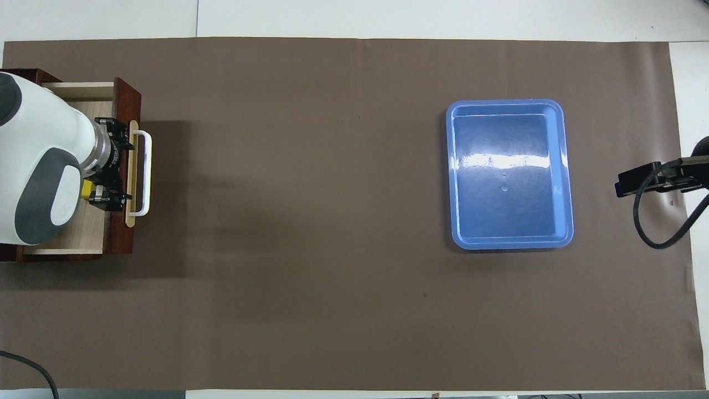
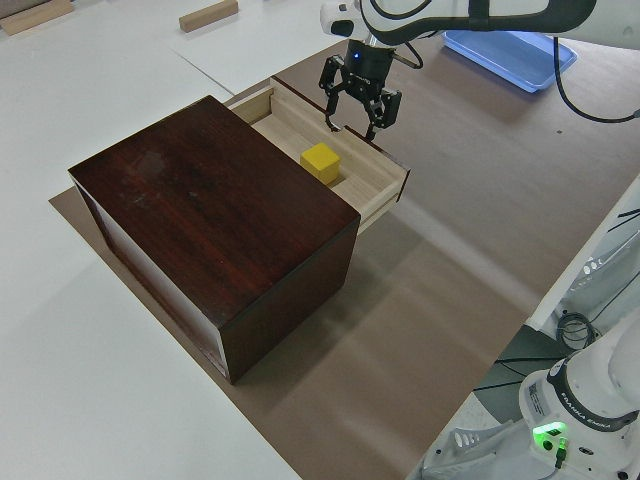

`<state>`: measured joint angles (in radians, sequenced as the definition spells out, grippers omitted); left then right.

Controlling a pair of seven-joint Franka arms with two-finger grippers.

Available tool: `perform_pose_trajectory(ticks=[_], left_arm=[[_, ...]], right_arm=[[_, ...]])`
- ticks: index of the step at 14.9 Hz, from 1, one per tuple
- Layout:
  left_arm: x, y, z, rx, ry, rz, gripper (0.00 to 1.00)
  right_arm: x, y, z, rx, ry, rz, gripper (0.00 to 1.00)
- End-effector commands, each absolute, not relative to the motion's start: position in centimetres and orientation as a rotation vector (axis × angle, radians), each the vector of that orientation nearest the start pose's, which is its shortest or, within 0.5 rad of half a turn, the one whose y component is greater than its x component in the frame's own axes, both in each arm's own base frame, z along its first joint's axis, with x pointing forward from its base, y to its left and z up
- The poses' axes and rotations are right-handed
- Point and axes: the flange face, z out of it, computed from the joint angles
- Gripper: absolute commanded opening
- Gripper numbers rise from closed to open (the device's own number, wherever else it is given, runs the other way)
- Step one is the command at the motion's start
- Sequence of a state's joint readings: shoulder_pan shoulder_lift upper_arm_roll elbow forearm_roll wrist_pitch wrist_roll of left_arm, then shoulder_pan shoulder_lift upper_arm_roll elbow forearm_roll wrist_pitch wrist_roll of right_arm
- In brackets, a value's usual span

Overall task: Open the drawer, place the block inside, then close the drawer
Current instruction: 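Push the drawer shut with the left gripper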

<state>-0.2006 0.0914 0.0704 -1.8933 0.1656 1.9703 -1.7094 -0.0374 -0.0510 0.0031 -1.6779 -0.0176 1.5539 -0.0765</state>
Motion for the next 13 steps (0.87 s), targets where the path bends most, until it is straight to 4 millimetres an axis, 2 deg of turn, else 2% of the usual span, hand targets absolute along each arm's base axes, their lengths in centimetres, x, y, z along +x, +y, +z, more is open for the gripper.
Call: perform_pose_trajectory(ticks=[1, 3, 5, 9, 13], left_arm=[[57.8, -5.3, 45.4, -2.215, -2.063, -0.211, 1.00], [58.1, -3.8, 45.6, -2.200, -2.081, -0.220, 1.00], [58.2, -3.4, 45.6, -2.224, -2.049, -0.223, 1.00], [58.5, 0.7, 45.9, -2.194, -2.087, -0.239, 1.00], [58.9, 3.5, 45.8, -2.217, -2.066, -0.248, 1.00]], right_arm=[[53.0, -2.3, 60.1, -3.160, -0.092, 0.139, 1.00], [53.0, -2.3, 60.1, -3.160, -0.092, 0.139, 1.00], [53.0, -2.3, 60.1, -3.160, -0.092, 0.139, 1.00], [53.0, -2.2, 60.1, -3.160, -0.095, 0.139, 1.00], [53.0, -2.3, 60.1, -3.160, -0.092, 0.139, 1.00]])
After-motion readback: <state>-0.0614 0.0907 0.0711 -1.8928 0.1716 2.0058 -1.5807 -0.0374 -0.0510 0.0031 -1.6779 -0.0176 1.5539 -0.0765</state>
